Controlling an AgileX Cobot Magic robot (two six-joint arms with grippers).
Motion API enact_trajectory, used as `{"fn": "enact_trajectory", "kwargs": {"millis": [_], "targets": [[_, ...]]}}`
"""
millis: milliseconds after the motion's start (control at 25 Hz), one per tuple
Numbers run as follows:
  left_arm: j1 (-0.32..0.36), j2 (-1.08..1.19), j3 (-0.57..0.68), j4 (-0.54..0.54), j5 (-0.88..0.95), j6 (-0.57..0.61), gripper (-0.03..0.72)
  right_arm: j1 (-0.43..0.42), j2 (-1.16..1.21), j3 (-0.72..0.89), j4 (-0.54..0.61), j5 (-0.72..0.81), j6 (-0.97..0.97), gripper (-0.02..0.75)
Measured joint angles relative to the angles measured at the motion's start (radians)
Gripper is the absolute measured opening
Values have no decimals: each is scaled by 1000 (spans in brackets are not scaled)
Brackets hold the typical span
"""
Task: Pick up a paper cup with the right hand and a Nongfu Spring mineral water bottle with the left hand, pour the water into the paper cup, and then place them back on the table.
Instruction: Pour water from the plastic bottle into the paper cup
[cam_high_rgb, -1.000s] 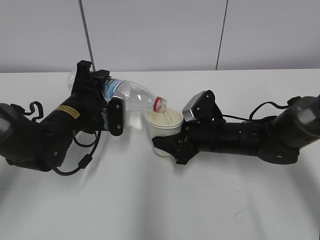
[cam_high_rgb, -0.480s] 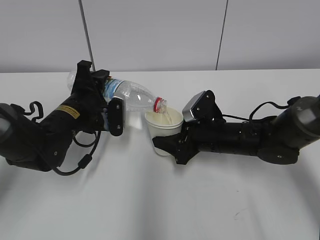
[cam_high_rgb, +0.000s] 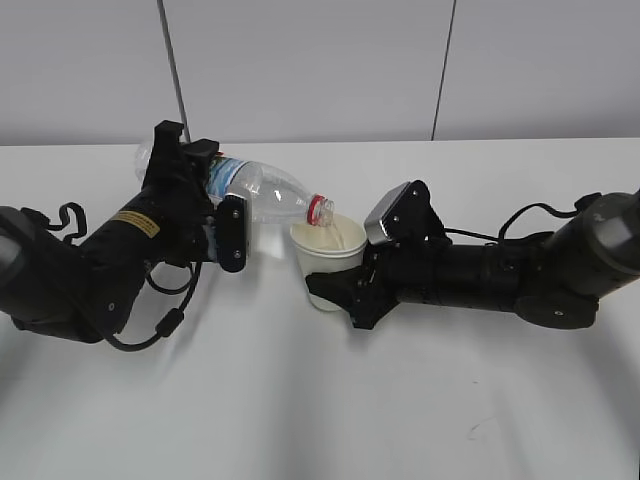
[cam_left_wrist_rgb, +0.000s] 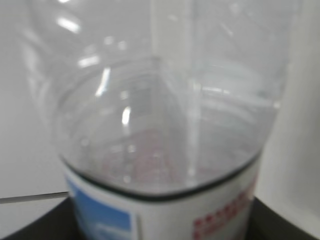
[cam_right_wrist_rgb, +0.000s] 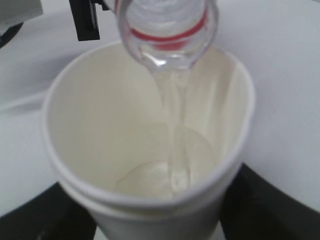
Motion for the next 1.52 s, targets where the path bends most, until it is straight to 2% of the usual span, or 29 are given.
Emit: {"fn": "enact_trajectory", "kwargs": {"millis": [1520], "targets": [[0,0,0,0,-9,23,373,0,0,0,2,3,-7,482]]}}
